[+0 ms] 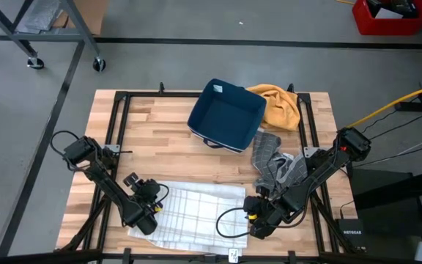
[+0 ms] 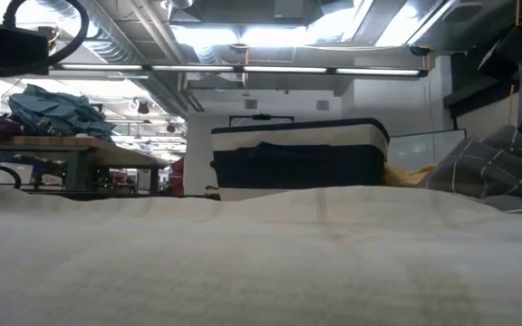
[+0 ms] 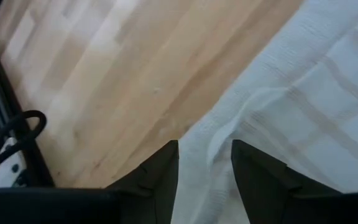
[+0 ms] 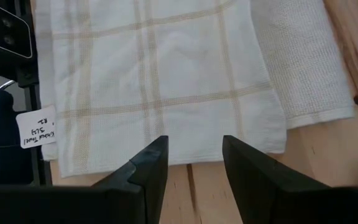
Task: Fold towel
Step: Fold the white patterned towel
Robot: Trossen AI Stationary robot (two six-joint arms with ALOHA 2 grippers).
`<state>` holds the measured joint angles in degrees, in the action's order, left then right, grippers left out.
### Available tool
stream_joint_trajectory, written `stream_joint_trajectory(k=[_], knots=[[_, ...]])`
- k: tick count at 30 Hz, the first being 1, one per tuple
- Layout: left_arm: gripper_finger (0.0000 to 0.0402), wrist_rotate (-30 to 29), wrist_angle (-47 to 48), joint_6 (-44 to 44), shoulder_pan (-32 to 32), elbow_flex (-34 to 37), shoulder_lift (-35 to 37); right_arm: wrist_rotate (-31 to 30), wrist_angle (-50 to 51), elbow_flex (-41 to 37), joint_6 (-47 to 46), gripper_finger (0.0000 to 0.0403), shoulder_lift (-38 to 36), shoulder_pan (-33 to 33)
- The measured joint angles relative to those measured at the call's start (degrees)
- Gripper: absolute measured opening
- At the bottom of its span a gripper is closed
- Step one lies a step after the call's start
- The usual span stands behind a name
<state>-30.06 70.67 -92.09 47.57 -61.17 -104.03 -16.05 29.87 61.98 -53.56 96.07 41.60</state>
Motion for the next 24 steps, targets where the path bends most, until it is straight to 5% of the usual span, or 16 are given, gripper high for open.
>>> stream_joint_trajectory(k=[8,15,24], knots=[[0.0108,-1.14,0.45,-0.44,-0.02,0.0,0.64,0.0,0.02,0.0,0.27,0.0156,0.0,-0.02],[0.0078,-11.48,0.24,-0.48,-1.26,-0.34,2.84,-3.16,0.0,0.0,4.61,0.0156,0.0,-0.2],[0.0023,-11.79,-4.47,13.77,-1.8,-5.33,3.3,-3.87,-0.76,0.0,4.63,0.0156,0.0,-2.22]])
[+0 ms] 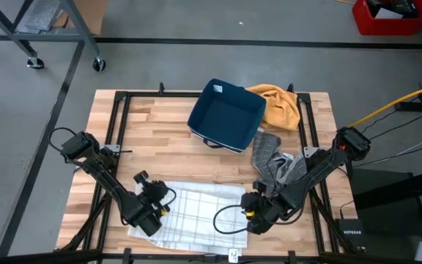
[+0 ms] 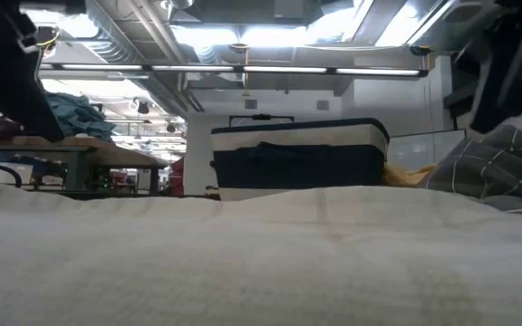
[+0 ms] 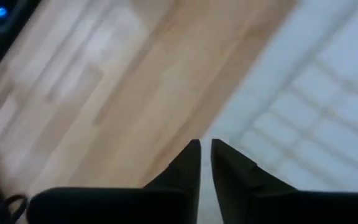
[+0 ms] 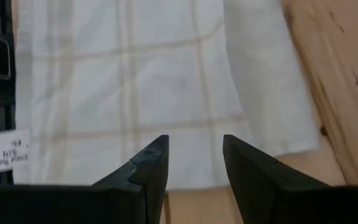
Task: Fold towel
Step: Fold the white patterned towel
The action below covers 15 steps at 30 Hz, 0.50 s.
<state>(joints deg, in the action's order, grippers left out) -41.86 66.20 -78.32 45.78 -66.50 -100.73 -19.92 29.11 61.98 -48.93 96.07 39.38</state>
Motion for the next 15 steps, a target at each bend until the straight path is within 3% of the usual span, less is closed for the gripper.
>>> stream_joint_trajectory(k=[3,7,15], knots=[[0.0005,1.89,-5.56,7.35,0.52,-1.25,0.0,0.31,-2.59,0.0,0.31,0.0156,0.0,-0.98],[0.0005,9.08,-13.56,14.26,1.41,-1.34,0.0,2.37,-6.39,0.02,3.75,0.0156,0.25,-1.69],[0.0004,12.8,-15.44,9.29,4.83,-1.32,0.0,6.22,-7.01,0.02,4.89,0.0156,5.13,-1.65]])
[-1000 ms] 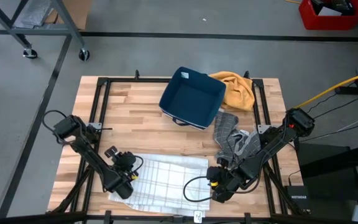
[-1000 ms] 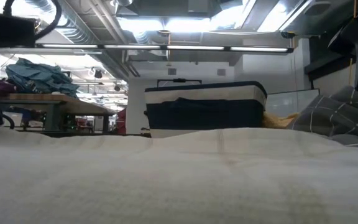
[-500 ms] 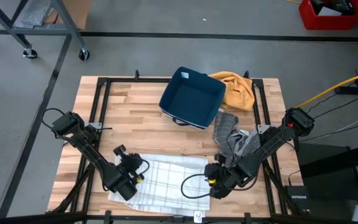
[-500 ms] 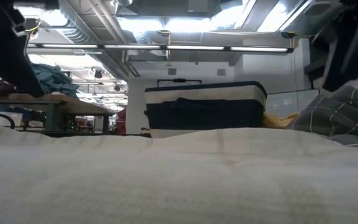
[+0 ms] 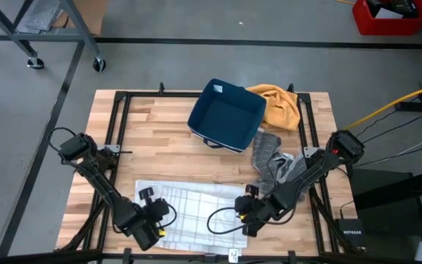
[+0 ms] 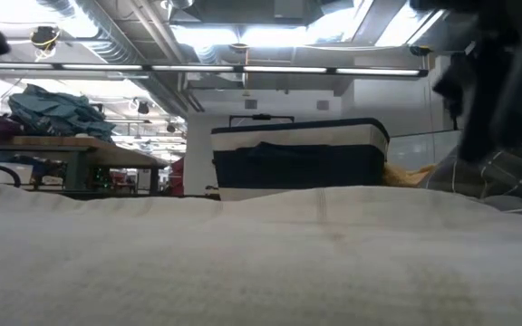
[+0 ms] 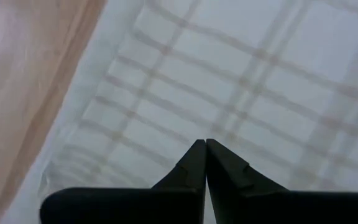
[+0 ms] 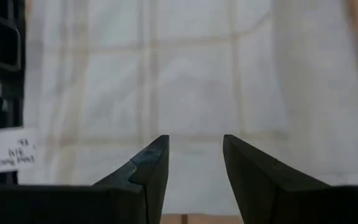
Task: Fold towel
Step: Fold the white patterned towel
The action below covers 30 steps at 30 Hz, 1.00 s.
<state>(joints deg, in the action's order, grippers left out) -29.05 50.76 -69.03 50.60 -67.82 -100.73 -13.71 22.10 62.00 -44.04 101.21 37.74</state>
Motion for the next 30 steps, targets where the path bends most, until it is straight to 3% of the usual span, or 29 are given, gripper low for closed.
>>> stream_joint_trajectory(k=[10,18,24,30], knots=[[0.0001,0.01,5.3,-11.76,2.27,0.98,0.0,5.05,-3.21,0.0,-0.52,0.0156,5.45,0.0],[0.0001,2.39,5.4,-22.03,2.39,5.98,-0.02,6.26,-7.54,0.02,-0.5,0.0156,7.35,0.02],[0.0001,2.31,5.22,-25.28,0.9,10.31,-0.02,6.37,-9.94,0.0,-0.48,0.0156,7.46,0.02],[0.0001,0.74,1.38,-23.15,-2.84,15.19,0.09,4.73,-10.06,0.0,-0.45,0.0156,7.46,0.0]])
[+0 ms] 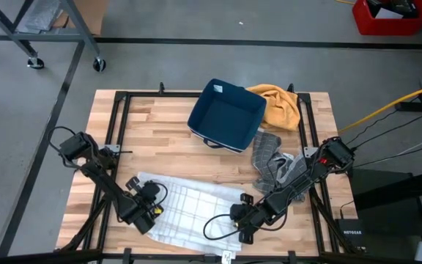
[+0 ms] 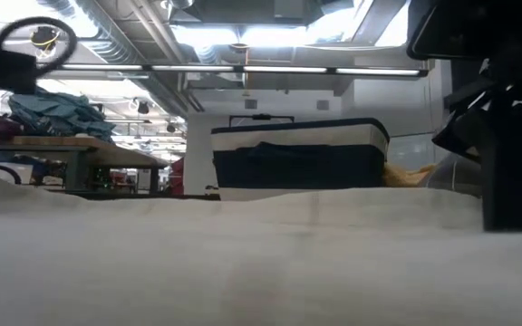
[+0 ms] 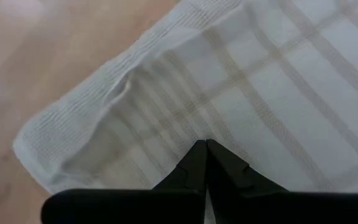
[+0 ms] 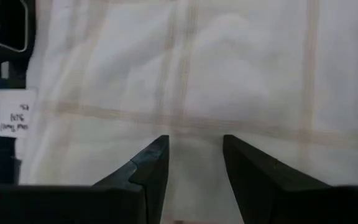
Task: Fold towel
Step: Fold the white patterned towel
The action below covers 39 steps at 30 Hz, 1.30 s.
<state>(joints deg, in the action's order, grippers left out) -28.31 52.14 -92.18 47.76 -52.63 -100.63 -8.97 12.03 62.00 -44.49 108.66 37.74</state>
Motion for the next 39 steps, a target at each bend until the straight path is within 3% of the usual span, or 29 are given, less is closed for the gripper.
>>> stream_joint_trajectory(k=[6,15,22,25,31,35,39], knots=[[0.0001,-4.68,-1.09,6.26,-5.21,2.67,0.07,-5.27,0.0,-0.01,0.14,0.0156,0.0,0.0],[0.0002,-14.2,8.3,17.64,-14.36,2.87,-0.18,-8.41,-1.97,-0.04,5.18,0.0156,0.0,-0.37],[0.0002,-25.45,12.5,15.21,-21.1,2.87,-0.06,-8.99,-5.01,-0.04,6.01,0.0156,0.0,-2.87],[0.0001,-26.97,12.66,11.87,-21.64,1.7,1.19,-8.29,-6.14,-0.04,6.03,0.0156,-0.04,-4.21],[0.0001,-21.79,9.41,22.95,-16.44,-3.71,6.77,-1.66,-5.56,2.94,12.92,0.0156,-0.15,-7.24],[0.0001,-11.49,1.59,31.49,-12.45,-5.21,10.02,-0.53,-1.56,6.01,20.42,0.0156,-0.17,-8.68],[0.0001,-1.79,-5.1,31.74,-8.44,-5.17,10.39,-3.6,8.41,7.99,23.91,0.0156,-0.26,-9.74]])
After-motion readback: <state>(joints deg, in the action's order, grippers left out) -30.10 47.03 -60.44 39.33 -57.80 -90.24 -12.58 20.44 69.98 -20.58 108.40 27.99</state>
